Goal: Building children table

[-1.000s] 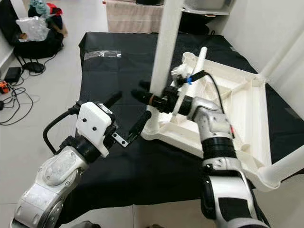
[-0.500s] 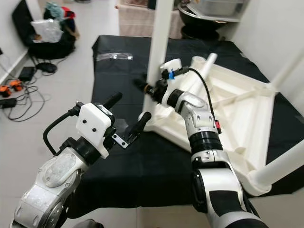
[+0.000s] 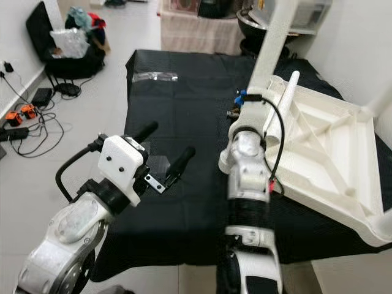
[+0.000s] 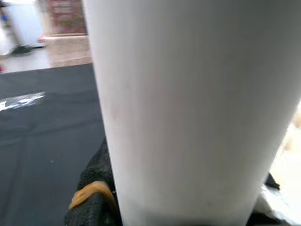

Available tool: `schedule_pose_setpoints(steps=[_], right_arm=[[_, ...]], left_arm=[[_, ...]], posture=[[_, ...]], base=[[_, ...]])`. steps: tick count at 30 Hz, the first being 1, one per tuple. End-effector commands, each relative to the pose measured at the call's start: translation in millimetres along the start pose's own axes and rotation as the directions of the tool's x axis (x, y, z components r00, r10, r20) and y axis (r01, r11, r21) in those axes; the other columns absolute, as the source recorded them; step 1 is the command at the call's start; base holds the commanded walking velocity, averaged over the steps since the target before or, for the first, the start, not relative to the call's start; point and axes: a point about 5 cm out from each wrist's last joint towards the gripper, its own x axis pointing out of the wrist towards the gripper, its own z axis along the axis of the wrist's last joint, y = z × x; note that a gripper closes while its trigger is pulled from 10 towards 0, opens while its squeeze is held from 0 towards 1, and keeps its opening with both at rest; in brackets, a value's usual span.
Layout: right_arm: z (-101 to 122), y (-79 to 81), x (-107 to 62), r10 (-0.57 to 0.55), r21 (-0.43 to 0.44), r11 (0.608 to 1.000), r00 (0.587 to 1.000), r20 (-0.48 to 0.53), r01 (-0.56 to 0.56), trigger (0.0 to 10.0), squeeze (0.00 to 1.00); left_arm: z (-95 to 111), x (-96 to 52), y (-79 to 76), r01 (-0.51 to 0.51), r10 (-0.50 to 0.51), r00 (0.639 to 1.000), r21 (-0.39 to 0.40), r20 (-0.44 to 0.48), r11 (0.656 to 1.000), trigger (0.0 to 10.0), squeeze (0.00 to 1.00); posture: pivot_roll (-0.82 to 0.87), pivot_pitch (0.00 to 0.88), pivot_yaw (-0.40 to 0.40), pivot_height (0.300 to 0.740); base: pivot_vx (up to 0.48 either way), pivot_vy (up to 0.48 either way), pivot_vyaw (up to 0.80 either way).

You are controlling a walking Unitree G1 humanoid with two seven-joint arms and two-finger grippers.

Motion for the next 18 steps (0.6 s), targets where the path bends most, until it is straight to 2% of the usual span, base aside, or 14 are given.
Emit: schedule_pose_setpoints(steps=[1,3,4,5,9,10,11,12,13,14,15,16,17,18], right_arm=[[-14,-1.2,-1.9,-0.033,0.000,0.999,0.997,-0.073,0.034,10.0,0.00],[-9,9.5,0.1,0.048,0.047,0.998,0.999,-0.023,-0.047,10.0,0.00],[-3,17.4,0.8,0.104,0.089,0.991,0.994,0.013,-0.105,10.0,0.82],[1,22.1,1.6,0.146,0.120,0.981,0.988,0.043,-0.150,10.0,1.00],[9,22.4,10.6,0.224,0.131,0.964,0.971,0.080,-0.233,10.0,1.00],[14,18.7,16.6,0.257,0.070,0.962,0.962,0.094,-0.264,10.0,0.00],[14,18.7,16.6,0.257,0.070,0.962,0.962,0.094,-0.264,10.0,0.00],[15,16.9,24.5,0.352,0.065,0.933,0.935,0.049,-0.355,10.0,0.00],[15,14.7,28.7,0.462,0.079,0.884,0.887,0.006,-0.461,10.0,0.00],[17,13.0,28.1,0.616,0.069,0.786,0.787,-0.012,-0.614,10.0,0.00],[17,13.0,28.1,0.616,0.069,0.786,0.787,-0.012,-0.614,10.0,0.00],[18,11.9,25.8,0.707,0.067,0.706,0.706,-0.020,-0.705,10.0,0.00],[17,8.5,16.5,0.826,0.033,0.564,0.564,-0.023,-0.825,10.0,0.00],[17,8.5,16.5,0.826,0.033,0.564,0.564,-0.023,-0.825,10.0,0.00]], left_arm=[[-1,1.1,-2.8,0.009,-0.009,1.000,-0.007,-0.004,1.000,10.0,0.00],[-1,1.0,-2.6,0.010,-0.010,1.000,-0.006,-0.005,1.000,10.0,0.00],[-1,1.0,-2.3,0.010,-0.010,1.000,-0.005,-0.005,1.000,10.0,0.00],[-1,1.0,-2.2,0.009,-0.009,1.000,-0.005,-0.005,1.000,10.0,0.00],[-1,1.3,-2.5,0.009,-0.009,1.000,-0.005,-0.004,1.000,10.0,0.00],[-1,1.3,-2.6,0.008,-0.008,1.000,-0.006,-0.004,1.000,10.0,0.00],[-1,1.3,-2.6,0.008,-0.008,1.000,-0.006,-0.004,1.000,10.0,0.00],[-1,1.0,-2.6,0.008,-0.008,1.000,-0.006,-0.005,1.000,10.0,0.00],[-2,1.0,-2.4,0.007,-0.007,1.000,-0.005,-0.006,1.000,10.0,0.00],[-2,1.0,-2.2,0.006,-0.007,1.000,-0.004,-0.006,1.000,10.0,0.00],[-2,1.0,-2.2,0.006,-0.007,1.000,-0.004,-0.006,1.000,10.0,0.00],[-2,1.1,-2.0,0.006,-0.006,1.000,-0.003,-0.005,1.000,10.0,0.00],[-2,1.2,-1.9,0.006,-0.006,1.000,-0.003,-0.005,1.000,10.0,0.00],[-2,1.2,-1.9,0.006,-0.006,1.000,-0.003,-0.005,1.000,10.0,0.00]], posture=[[0.08,0.083,-0.084,0.740],[0.08,0.082,-0.086,0.740],[0.08,0.082,-0.086,0.740],[0.08,0.082,-0.086,0.740],[0.07,0.084,-0.087,0.740],[0.07,0.085,-0.088,0.740],[0.07,0.085,-0.088,0.740],[0.07,0.084,-0.087,0.740],[0.07,0.084,-0.089,0.740],[0.07,0.083,-0.090,0.740],[0.07,0.083,-0.090,0.740],[0.07,0.083,-0.090,0.740],[0.07,0.083,-0.090,0.740],[0.07,0.083,-0.090,0.740]], base=[[0.000,0.000,0.00],[0.000,0.000,0.00],[0.000,0.000,0.00],[0.000,0.000,0.00],[0.000,0.000,0.00],[0.000,0.000,0.00],[0.000,0.000,0.00],[0.000,0.000,0.00],[0.000,0.000,0.00],[0.000,0.000,0.00],[0.000,0.000,0.00],[0.000,0.000,0.00],[0.000,0.000,0.00],[0.000,0.000,0.00]])
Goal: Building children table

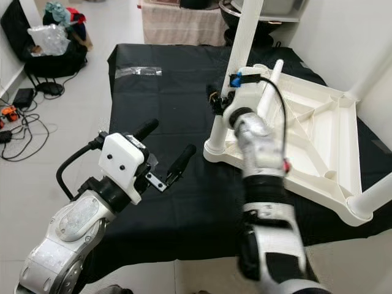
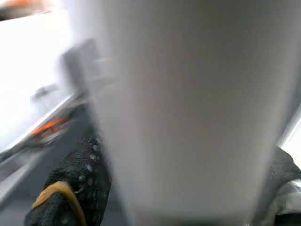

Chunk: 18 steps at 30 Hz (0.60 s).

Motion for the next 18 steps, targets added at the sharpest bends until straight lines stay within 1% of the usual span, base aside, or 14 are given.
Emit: schedule_pose_setpoints(steps=[1,2,3,4,5,6,7,9,11,12,13,16,17,18], right_arm=[[-6,17.4,-7.6,0.287,-0.004,0.958,0.958,-0.017,-0.287,10.0,0.00],[-6,17.4,-7.6,0.287,-0.004,0.958,0.958,-0.017,-0.287,10.0,0.00],[-9,22.1,-15.3,0.421,-0.017,0.907,0.907,-0.025,-0.422,10.0,0.00],[-13,25.5,-20.1,0.517,-0.002,0.856,0.855,-0.035,-0.517,10.0,0.00],[-14,26.3,-19.5,0.570,0.055,0.821,0.822,-0.015,-0.568,10.0,0.00],[-14,26.3,-19.5,0.570,0.055,0.821,0.822,-0.015,-0.568,10.0,0.00],[-14,26.6,-18.4,0.596,0.095,0.799,0.803,0.002,-0.593,10.0,0.00],[-18,26.4,-9.5,0.622,0.122,0.776,0.783,0.006,-0.618,10.0,0.00],[-18,26.4,-9.5,0.622,0.122,0.776,0.783,0.006,-0.618,10.0,0.00],[-21,26.6,-1.0,0.647,0.135,0.756,0.763,0.001,-0.641,10.0,0.00],[-22,28.3,3.9,0.651,0.145,0.751,0.759,0.005,-0.644,3.0,0.00],[-22,29.4,6.5,0.660,0.152,0.742,0.751,0.006,-0.653,3.0,0.00],[-23,31.0,7.9,0.671,0.159,0.731,0.742,0.015,-0.664,0.0,0.00],[-24,30.7,8.0,0.666,0.151,0.736,0.746,0.021,-0.660,0.0,0.00]], left_arm=[[-2,1.2,-1.9,0.007,-0.007,1.000,-0.001,-0.004,1.000,10.0,0.00],[-2,1.2,-1.9,0.007,-0.007,1.000,-0.001,-0.004,1.000,10.0,0.00],[-2,1.3,-1.7,0.006,-0.006,1.000,-0.001,-0.004,1.000,10.0,0.00],[-2,1.5,-1.7,0.006,-0.006,1.000,0.001,-0.004,1.000,10.0,0.00],[-2,1.4,-1.8,0.006,-0.006,1.000,0.002,-0.005,1.000,10.0,0.00],[-2,1.4,-1.8,0.006,-0.006,1.000,0.002,-0.005,1.000,10.0,0.00],[-2,1.5,-1.9,0.006,-0.006,1.000,0.002,-0.006,1.000,10.0,0.00],[-2,0.9,-2.5,0.008,-0.008,1.000,0.003,-0.007,1.000,10.0,0.00],[-2,0.9,-2.5,0.008,-0.008,1.000,0.003,-0.007,1.000,10.0,0.00],[-1,0.3,-3.1,0.008,-0.008,1.000,0.004,-0.007,1.000,10.0,0.00],[-1,0.0,-3.1,0.006,-0.006,1.000,0.003,-0.008,1.000,10.0,0.00],[-1,-0.3,-3.0,0.004,-0.004,1.000,0.003,-0.008,1.000,10.0,0.00],[-1,-0.5,-3.1,0.004,-0.004,1.000,0.003,-0.009,1.000,10.0,0.00],[-1,-0.7,-2.9,0.003,-0.003,1.000,0.004,-0.010,1.000,10.0,0.00]], posture=[[0.07,0.083,-0.090,0.740],[0.07,0.083,-0.090,0.740],[0.07,0.083,-0.092,0.740],[0.08,0.083,-0.094,0.740],[0.08,0.082,-0.093,0.740],[0.08,0.082,-0.093,0.740],[0.08,0.081,-0.094,0.740],[0.08,0.081,-0.098,0.740],[0.08,0.081,-0.098,0.740],[0.09,0.081,-0.101,0.740],[0.09,0.081,-0.101,0.740],[0.09,0.081,-0.101,0.740],[0.10,0.082,-0.101,0.740],[0.10,0.082,-0.102,0.740]], base=[[0.000,0.000,0.00],[0.000,0.000,0.00],[0.000,0.000,0.00],[0.000,0.000,0.00],[0.000,0.000,0.00],[0.000,0.000,0.00],[0.000,0.000,0.00],[0.000,0.000,0.00],[0.000,0.000,0.00],[0.000,0.000,0.00],[0.000,0.000,0.00],[0.000,0.000,0.00],[0.000,0.000,0.00],[0.000,0.000,0.00]])
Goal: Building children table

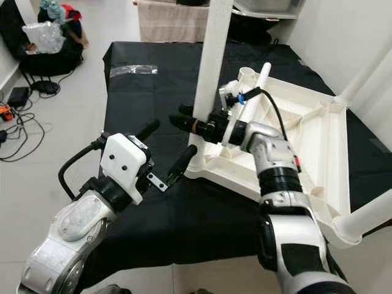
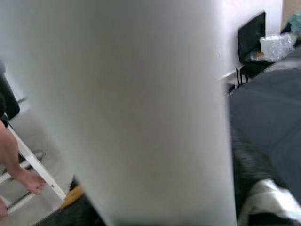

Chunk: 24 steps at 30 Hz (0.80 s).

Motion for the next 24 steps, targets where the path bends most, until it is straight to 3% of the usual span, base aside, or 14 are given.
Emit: schedule_pose_setpoints(steps=[1,5,7,11,12,13,15,16,17,18,19,20,21,24], right_arm=[[-5,1.8,4.0,0.034,0.028,0.999,0.999,0.018,-0.034,0.0,0.00],[-6,-1.5,3.6,-0.028,0.016,0.999,0.999,0.018,0.028,0.0,0.00],[-4,-14.5,-0.7,-0.257,-0.015,0.966,0.966,0.037,0.258,0.0,0.00],[-5,-23.1,-4.6,-0.411,-0.017,0.911,0.911,0.037,0.412,0.0,0.00],[-5,-30.5,-9.1,-0.564,-0.016,0.825,0.825,0.045,0.565,0.0,0.00],[-5,-30.5,-9.1,-0.564,-0.016,0.825,0.825,0.045,0.565,0.0,0.00],[-8,-41.5,-23.4,-0.837,-0.039,0.543,0.544,0.054,0.839,0.0,0.00],[-8,-41.5,-23.4,-0.837,-0.039,0.543,0.544,0.054,0.839,0.0,0.00],[-8,-42.0,-31.2,-0.915,-0.061,0.393,0.397,0.074,0.917,0.0,0.00],[-8,-42.0,-31.2,-0.915,-0.061,0.393,0.397,0.074,0.917,0.0,0.00],[-9,-38.2,-37.2,-0.960,-0.074,0.258,0.264,0.090,0.963,0.0,0.00],[-9,-38.2,-37.2,-0.960,-0.074,0.258,0.264,0.090,0.963,0.0,0.00],[-11,-30.2,-41.2,-0.983,-0.065,0.141,0.148,0.108,0.988,0.0,0.00],[-14,-18.9,-40.9,-0.992,-0.045,0.058,0.063,0.109,0.997,0.0,0.00]], left_arm=[[0,-1.0,-1.2,0.000,0.000,1.000,-0.001,-0.006,1.000,10.0,0.00],[0,-1.2,-1.2,0.000,0.000,1.000,-0.001,-0.007,1.000,10.0,0.00],[0,-0.9,-1.4,0.000,0.000,1.000,-0.003,-0.007,1.000,10.0,0.00],[0,-0.4,-2.0,0.003,-0.003,1.000,-0.005,-0.006,1.000,10.0,0.00],[-1,0.0,-2.3,0.005,-0.005,1.000,-0.006,-0.006,1.000,10.0,0.00],[-1,0.0,-2.3,0.005,-0.005,1.000,-0.006,-0.006,1.000,10.0,0.00],[0,0.5,-2.3,0.007,-0.007,1.000,-0.007,-0.004,1.000,10.0,0.00],[0,0.5,-2.3,0.007,-0.007,1.000,-0.007,-0.004,1.000,10.0,0.00],[0,0.7,-2.5,0.008,-0.008,1.000,-0.007,-0.004,1.000,10.0,0.00],[0,0.7,-2.5,0.008,-0.008,1.000,-0.007,-0.004,1.000,10.0,0.00],[0,0.9,-3.0,0.008,-0.008,1.000,-0.009,-0.002,1.000,10.0,0.00],[0,0.9,-3.0,0.008,-0.008,1.000,-0.009,-0.002,1.000,10.0,0.00],[0,1.2,-3.3,0.009,-0.009,1.000,-0.010,-0.002,1.000,10.0,0.00],[0,1.3,-3.3,0.009,-0.009,1.000,-0.010,-0.001,1.000,10.0,0.00]], posture=[[0.10,0.082,-0.102,0.740],[0.10,0.083,-0.102,0.740],[0.09,0.084,-0.097,0.740],[0.09,0.084,-0.097,0.740],[0.09,0.084,-0.098,0.740],[0.09,0.084,-0.098,0.740],[0.08,0.084,-0.094,0.740],[0.08,0.084,-0.094,0.740],[0.08,0.086,-0.092,0.740],[0.08,0.086,-0.092,0.740],[0.08,0.086,-0.092,0.740],[0.08,0.086,-0.092,0.740],[0.08,0.085,-0.095,0.740],[0.08,0.087,-0.096,0.740]], base=[[0.000,0.000,0.00],[0.000,0.000,0.00],[0.000,0.000,0.00],[0.000,0.000,0.00],[0.000,0.000,0.00],[0.000,0.000,0.00],[0.000,0.000,0.00],[0.000,0.000,0.00],[0.000,0.000,0.00],[0.000,0.000,0.00],[0.000,0.000,0.00],[0.000,0.000,0.00],[0.000,0.000,0.00],[0.000,0.000,0.00]])
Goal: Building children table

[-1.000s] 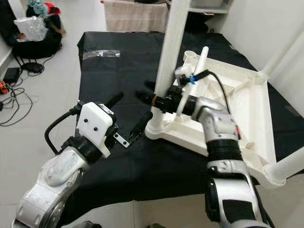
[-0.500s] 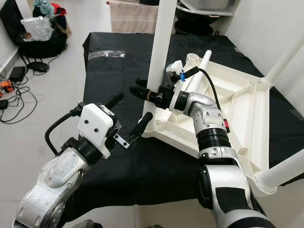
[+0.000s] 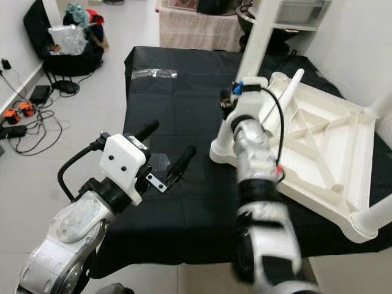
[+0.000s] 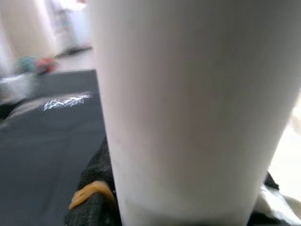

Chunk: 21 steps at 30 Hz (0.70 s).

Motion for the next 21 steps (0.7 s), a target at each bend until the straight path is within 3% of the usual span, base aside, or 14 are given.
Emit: schedule_pose_setpoints(steps=[1,2,3,4,7,8,11,12,13,14,15,17,18,21], right_arm=[[-13,-13.6,-16.6,-0.205,-0.044,0.978,0.976,-0.072,0.202,0.0,0.00],[-13,-13.6,-16.6,-0.205,-0.044,0.978,0.976,-0.072,0.202,0.0,0.00],[-16,-5.0,-19.6,-0.180,-0.045,0.983,0.980,-0.089,0.176,4.1,0.00],[-18,6.0,-18.9,-0.130,-0.031,0.991,0.987,-0.098,0.128,10.0,0.00],[-18,20.4,-16.6,-0.038,0.018,0.999,0.995,-0.092,0.040,10.0,0.00],[-16,23.9,-14.0,0.006,0.044,0.999,0.997,-0.080,-0.003,10.0,1.00],[-8,22.8,-8.1,0.040,0.046,0.998,0.998,-0.053,-0.038,10.0,1.00],[-1,19.5,-2.4,0.060,0.039,0.997,0.998,-0.026,-0.059,10.0,0.33],[-1,19.5,-2.4,0.060,0.039,0.997,0.998,-0.026,-0.059,10.0,0.33],[7,16.2,5.7,0.115,0.020,0.993,0.993,-0.018,-0.115,10.0,0.00],[7,16.2,5.7,0.115,0.020,0.993,0.993,-0.018,-0.115,10.0,0.00],[18,3.7,21.4,0.322,0.126,0.941,0.945,-0.051,-0.314,10.0,0.00],[18,3.7,21.4,0.322,0.126,0.941,0.945,-0.051,-0.314,10.0,0.00],[30,2.0,14.7,0.626,0.225,0.757,0.780,0.022,-0.613,10.0,0.00]], left_arm=[[-1,1.1,-2.0,0.004,-0.004,1.000,-0.008,-0.005,1.000,10.0,0.00],[-1,1.1,-2.0,0.004,-0.004,1.000,-0.008,-0.005,1.000,10.0,0.00],[-1,1.1,-2.1,0.005,-0.005,1.000,-0.008,-0.005,1.000,10.0,0.00],[-1,1.0,-2.2,0.005,-0.005,1.000,-0.009,-0.005,1.000,10.0,0.00],[-1,0.6,-2.5,0.009,-0.009,1.000,-0.011,-0.005,1.000,10.0,0.00],[-1,0.5,-2.3,0.007,-0.007,1.000,-0.012,-0.006,1.000,10.0,0.00],[-1,0.5,-2.1,0.005,-0.005,1.000,-0.011,-0.005,1.000,10.0,0.00],[-1,0.5,-2.0,0.004,-0.004,1.000,-0.010,-0.005,1.000,10.0,0.00],[-1,0.5,-2.0,0.004,-0.004,1.000,-0.010,-0.005,1.000,10.0,0.00],[-1,0.4,-1.8,0.002,-0.002,1.000,-0.010,-0.004,1.000,10.0,0.00],[-1,0.4,-1.8,0.002,-0.002,1.000,-0.010,-0.004,1.000,10.0,0.00],[-2,-0.2,-2.0,0.004,-0.004,1.000,-0.007,-0.005,1.000,10.0,0.00],[-2,-0.2,-2.0,0.004,-0.004,1.000,-0.007,-0.005,1.000,10.0,0.00],[-2,0.1,-1.2,0.003,-0.003,1.000,-0.005,-0.005,1.000,10.0,0.00]], posture=[[0.08,0.087,-0.095,0.740],[0.08,0.087,-0.095,0.740],[0.08,0.088,-0.094,0.740],[0.08,0.088,-0.095,0.740],[0.08,0.088,-0.095,0.740],[0.08,0.088,-0.094,0.740],[0.08,0.088,-0.098,0.740],[0.08,0.088,-0.098,0.740],[0.08,0.088,-0.098,0.740],[0.08,0.088,-0.098,0.740],[0.08,0.088,-0.098,0.740],[0.08,0.085,-0.097,0.740],[0.08,0.085,-0.097,0.740],[0.08,0.084,-0.097,0.740]], base=[[0.000,0.000,0.00],[0.000,0.000,0.00],[0.000,0.000,0.00],[0.000,0.000,0.00],[0.000,0.000,0.00],[0.000,0.000,0.00],[0.000,0.000,0.00],[0.000,0.000,0.00],[0.000,0.000,0.00],[0.000,0.000,0.00],[0.000,0.000,0.00],[0.000,0.000,0.00],[0.000,0.000,0.00],[0.000,0.000,0.00]])
